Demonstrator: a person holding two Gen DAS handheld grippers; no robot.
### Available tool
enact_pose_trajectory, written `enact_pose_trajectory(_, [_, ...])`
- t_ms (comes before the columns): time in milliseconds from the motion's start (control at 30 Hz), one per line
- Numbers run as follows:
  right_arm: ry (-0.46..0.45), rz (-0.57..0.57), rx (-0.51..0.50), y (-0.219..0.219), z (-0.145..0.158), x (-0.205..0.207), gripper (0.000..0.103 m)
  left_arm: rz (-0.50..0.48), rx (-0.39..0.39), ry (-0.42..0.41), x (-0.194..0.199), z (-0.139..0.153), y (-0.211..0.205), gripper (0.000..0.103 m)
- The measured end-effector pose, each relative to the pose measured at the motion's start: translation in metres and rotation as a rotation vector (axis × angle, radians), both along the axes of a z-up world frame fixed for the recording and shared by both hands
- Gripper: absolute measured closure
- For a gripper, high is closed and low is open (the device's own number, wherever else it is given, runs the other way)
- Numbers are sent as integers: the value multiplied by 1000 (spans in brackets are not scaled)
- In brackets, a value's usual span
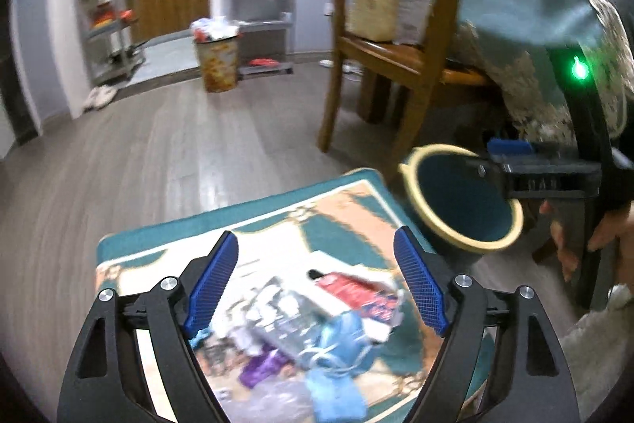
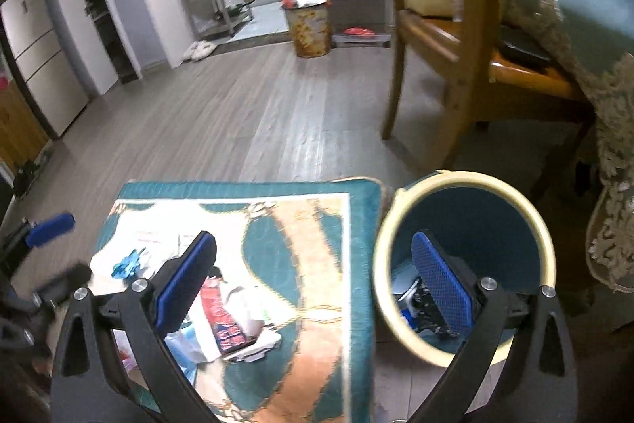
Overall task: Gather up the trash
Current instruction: 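Grasp the blue glove with left tool while right tool grasps red-white box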
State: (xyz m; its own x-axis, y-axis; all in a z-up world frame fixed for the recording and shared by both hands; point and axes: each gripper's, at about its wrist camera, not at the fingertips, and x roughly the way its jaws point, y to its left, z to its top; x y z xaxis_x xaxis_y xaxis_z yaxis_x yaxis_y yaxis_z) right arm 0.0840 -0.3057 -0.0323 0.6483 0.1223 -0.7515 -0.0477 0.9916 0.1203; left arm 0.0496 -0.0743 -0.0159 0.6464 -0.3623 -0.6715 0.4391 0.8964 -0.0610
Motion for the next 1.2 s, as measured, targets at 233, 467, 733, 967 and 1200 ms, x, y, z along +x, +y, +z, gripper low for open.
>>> enact_pose_trajectory(233, [49,81,-64,46,-26,4,6,141,14,21,6,-11,71,22])
enact_pose_trajectory(467, [111,100,-74,68,-49,13,6,258,89,77,15,-41,120,22])
enact_pose_trajectory(733, [154,133,-117,80,-68,17,6,298,116,97,24,-52,133,22])
enact_pose_trajectory(967, [192,134,-125,69,-78,18,6,313,119,146,38,-65,127,22])
enact_pose_trajectory(1200, [244,153,-51,60,-83,16,14,262,140,227,45,-87,114,22])
